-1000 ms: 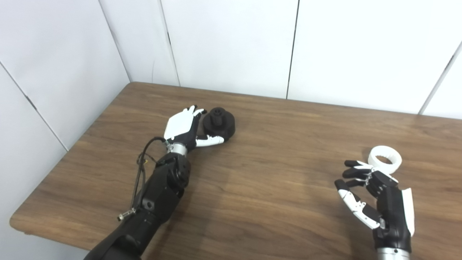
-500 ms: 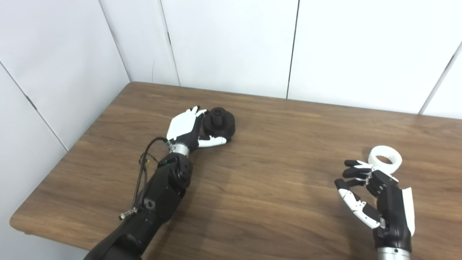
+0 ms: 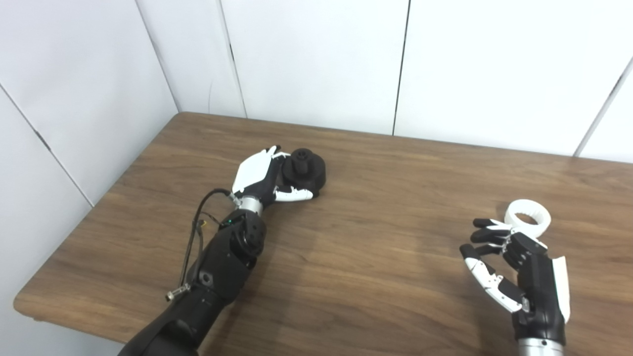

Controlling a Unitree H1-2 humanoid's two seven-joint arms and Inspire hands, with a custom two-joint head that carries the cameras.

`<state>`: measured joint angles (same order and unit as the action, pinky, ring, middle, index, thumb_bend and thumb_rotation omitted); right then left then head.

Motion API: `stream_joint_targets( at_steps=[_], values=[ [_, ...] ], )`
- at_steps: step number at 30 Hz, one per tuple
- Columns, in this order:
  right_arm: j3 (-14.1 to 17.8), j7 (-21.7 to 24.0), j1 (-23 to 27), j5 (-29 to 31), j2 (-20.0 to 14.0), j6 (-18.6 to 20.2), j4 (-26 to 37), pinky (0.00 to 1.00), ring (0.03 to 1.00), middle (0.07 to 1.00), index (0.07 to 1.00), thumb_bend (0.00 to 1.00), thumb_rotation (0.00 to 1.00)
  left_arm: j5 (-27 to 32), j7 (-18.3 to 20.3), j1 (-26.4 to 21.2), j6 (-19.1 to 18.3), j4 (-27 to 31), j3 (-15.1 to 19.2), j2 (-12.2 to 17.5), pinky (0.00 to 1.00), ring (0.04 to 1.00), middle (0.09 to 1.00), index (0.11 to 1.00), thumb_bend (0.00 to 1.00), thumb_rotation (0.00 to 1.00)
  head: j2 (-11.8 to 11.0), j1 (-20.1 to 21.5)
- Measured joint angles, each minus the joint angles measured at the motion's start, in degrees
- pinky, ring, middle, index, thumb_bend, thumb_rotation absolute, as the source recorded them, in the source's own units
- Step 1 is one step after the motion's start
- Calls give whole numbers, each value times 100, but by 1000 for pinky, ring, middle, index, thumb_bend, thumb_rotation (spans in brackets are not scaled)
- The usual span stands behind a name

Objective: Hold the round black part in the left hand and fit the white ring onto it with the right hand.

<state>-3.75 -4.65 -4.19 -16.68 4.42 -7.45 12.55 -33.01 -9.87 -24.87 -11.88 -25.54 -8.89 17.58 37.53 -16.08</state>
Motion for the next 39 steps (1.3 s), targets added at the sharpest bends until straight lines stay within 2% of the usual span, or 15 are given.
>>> stream_joint_targets(
  at_steps=[3, 11, 18, 22, 28, 34, 39],
  values=[
    [0, 0, 0, -4, 0, 1, 0, 488, 583, 669, 499, 499, 164, 93, -105, 0, 134, -45, 34, -20, 975, 1000, 969, 686, 855, 333, 0, 0],
    [0, 0, 0, 3, -1, -1, 0, 485, 579, 665, 499, 498, 165, 241, -173, -3, 194, -51, 49, -34, 986, 1000, 964, 659, 829, 303, 9, 0],
    [1, -3, -1, -32, -2, 0, 0, 486, 580, 666, 499, 498, 166, 276, -177, 14, 203, -22, 57, -55, 973, 998, 953, 646, 824, 309, 18, 35],
    [9, -4, -2, -52, -2, 23, 14, 486, 578, 666, 499, 498, 165, 267, -112, 53, 197, 80, -60, -54, 986, 1000, 966, 656, 830, 330, 18, 26],
    [9, -4, -3, -44, -1, 24, 29, 486, 583, 669, 499, 498, 164, 275, 361, 229, 150, 598, -268, -27, 959, 1000, 964, 637, 838, 300, 26, 35],
    [-1, -2, -3, -17, 1, 24, 31, 488, 585, 671, 499, 498, 161, 264, 482, 475, 166, 1031, -346, -60, 945, 1000, 969, 647, 829, 271, 44, 53],
    [-14, -2, -3, -14, 7, 30, 33, 486, 585, 670, 499, 498, 162, 356, 582, 823, 245, 1518, -388, -140, 952, 1000, 973, 648, 848, 286, 61, 149]
  ],
)
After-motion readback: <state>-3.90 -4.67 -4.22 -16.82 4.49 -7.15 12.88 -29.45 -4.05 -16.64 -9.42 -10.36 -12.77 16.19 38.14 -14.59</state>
